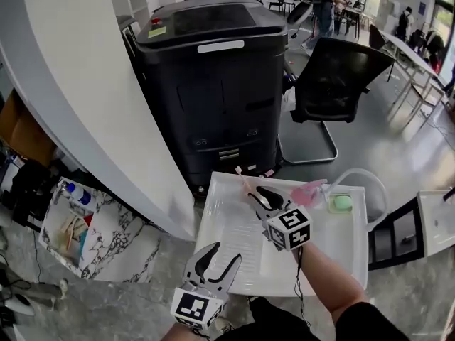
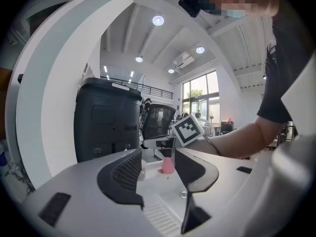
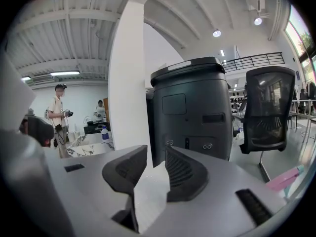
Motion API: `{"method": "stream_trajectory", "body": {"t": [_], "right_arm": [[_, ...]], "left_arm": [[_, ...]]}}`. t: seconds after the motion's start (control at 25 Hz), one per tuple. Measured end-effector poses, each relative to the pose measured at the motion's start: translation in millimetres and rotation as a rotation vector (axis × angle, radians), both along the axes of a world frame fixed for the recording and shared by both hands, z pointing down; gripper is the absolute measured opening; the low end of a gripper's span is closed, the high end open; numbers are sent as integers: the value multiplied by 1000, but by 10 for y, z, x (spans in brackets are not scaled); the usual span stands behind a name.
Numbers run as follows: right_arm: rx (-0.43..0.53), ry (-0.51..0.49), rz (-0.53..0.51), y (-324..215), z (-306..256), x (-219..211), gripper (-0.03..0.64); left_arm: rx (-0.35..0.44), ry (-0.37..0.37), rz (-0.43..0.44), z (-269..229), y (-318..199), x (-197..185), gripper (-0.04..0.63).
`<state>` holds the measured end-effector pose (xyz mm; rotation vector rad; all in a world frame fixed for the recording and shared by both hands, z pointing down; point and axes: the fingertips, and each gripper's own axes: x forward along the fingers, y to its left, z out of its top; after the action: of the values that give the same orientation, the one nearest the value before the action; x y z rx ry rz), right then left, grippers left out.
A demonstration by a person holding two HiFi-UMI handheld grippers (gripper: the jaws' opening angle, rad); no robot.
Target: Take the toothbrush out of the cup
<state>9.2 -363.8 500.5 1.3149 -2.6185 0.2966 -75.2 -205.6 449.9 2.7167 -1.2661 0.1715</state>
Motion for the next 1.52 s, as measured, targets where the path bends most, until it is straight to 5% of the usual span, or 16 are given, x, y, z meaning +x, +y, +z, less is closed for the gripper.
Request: {"method": "stream_trajectory", "body": {"t": [0.68, 1.08, 1.24, 1.4, 1.52], "right_arm": [[-132, 124, -31, -795, 711, -177, 135], [-193, 255, -54, -1058, 1046, -258, 135], [-206, 291, -63, -1127, 1152, -277, 135], [-207, 336, -76, -1169, 1224, -307, 130], [-217, 355, -82, -1206, 1276, -326, 126]], "left_arm": [[-128, 13, -30, 267, -454, -89, 216], [-115, 39, -44, 392, -609, -177, 216], [-174, 33, -42, 420, -604, -177, 216], [-112, 50, -47, 433, -655, -203, 216], [-134, 46, -50, 463, -672, -219, 216]]}}
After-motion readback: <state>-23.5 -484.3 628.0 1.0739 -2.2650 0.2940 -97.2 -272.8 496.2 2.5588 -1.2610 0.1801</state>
